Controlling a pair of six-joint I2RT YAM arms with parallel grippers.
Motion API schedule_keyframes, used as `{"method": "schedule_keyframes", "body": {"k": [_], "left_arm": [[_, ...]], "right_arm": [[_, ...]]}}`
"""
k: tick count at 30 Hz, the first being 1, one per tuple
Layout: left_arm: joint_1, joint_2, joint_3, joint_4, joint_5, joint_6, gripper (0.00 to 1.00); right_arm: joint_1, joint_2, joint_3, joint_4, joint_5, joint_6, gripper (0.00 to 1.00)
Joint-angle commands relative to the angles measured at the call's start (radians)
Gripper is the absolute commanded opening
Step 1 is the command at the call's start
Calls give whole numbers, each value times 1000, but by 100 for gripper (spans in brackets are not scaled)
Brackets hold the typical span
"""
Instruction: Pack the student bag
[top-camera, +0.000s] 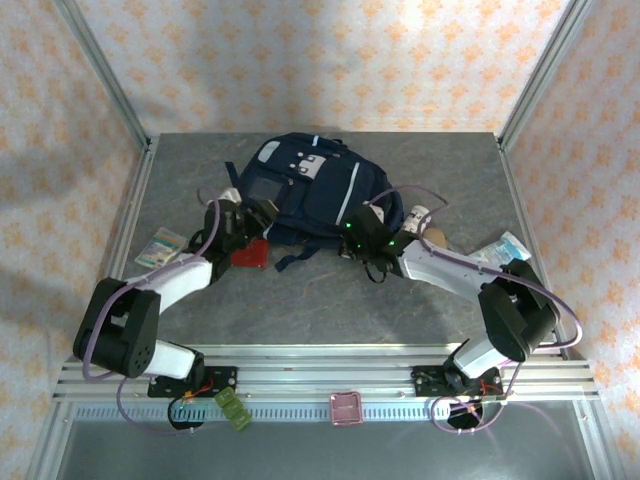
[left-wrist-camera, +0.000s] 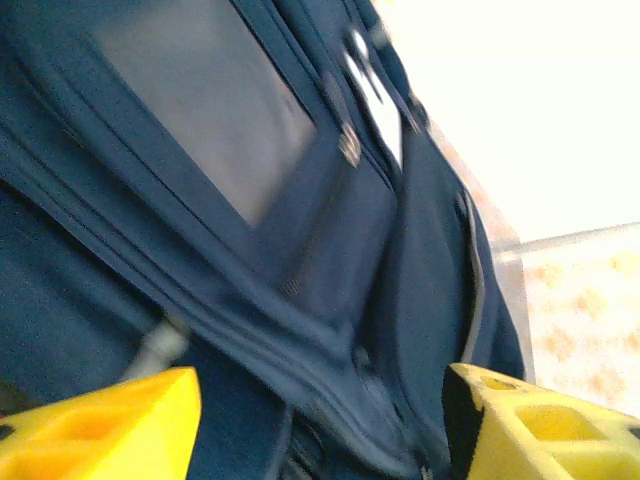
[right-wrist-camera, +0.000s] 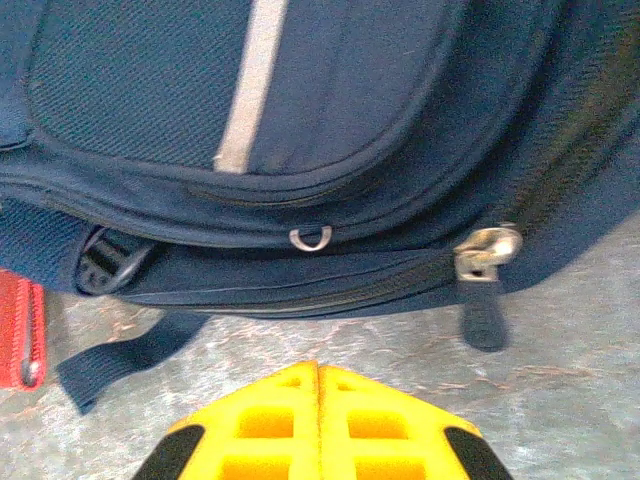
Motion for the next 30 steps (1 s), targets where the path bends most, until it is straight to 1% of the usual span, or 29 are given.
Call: {"method": "schedule_keyframes", "body": {"k": [1, 3, 6, 9, 11, 12, 14, 15, 18, 21, 24, 27, 28, 29, 30], "left_arm": [[-66, -36, -68, 59, 4, -69, 67], [-112, -18, -109, 124, 9, -125, 68], [-187, 36, -112, 170, -14, -161, 69], [-235, 112, -89, 216, -30, -192, 70], [-253, 166, -65, 233, -34, -213, 70], [-262, 192, -56, 249, -41, -226, 70], [-277, 238, -36, 253, -58, -256, 76], [-284, 259, -26, 259, -68, -271, 76], [-303, 298, -10, 274, -120, -315, 77], [-315, 322, -10, 301, -199, -359, 77], [-315, 362, 5, 331, -254, -386, 76], [-315, 416, 51, 323, -288, -389, 70], [-314, 435, 59, 332, -293, -395, 64], [-312, 453, 65, 344, -294, -396, 55], [-308, 466, 70, 354, -293, -398, 40]], "right_arm": [[5, 15, 21, 50, -40, -22, 0], [4, 7, 17, 57, -35, -26, 0], [3, 0, 28, 27, 3, -39, 1], [-6, -24, 21, -1, 59, -39, 27], [-23, -50, 10, -10, 85, -39, 37], [-34, -65, 2, -12, 97, -37, 39], [-51, -92, -19, -8, 104, -30, 41], [-56, -106, -30, -2, 104, -27, 42], [-58, -123, -56, 19, 93, -16, 42], [-58, -124, -84, 48, 67, 2, 42], [-58, -131, -106, 73, 49, 16, 41], [-58, -143, -117, 86, 46, 20, 41], [-58, -148, -119, 85, 50, 20, 41], [-58, -155, -120, 82, 53, 20, 41], [-58, -160, -122, 78, 56, 18, 41]]}}
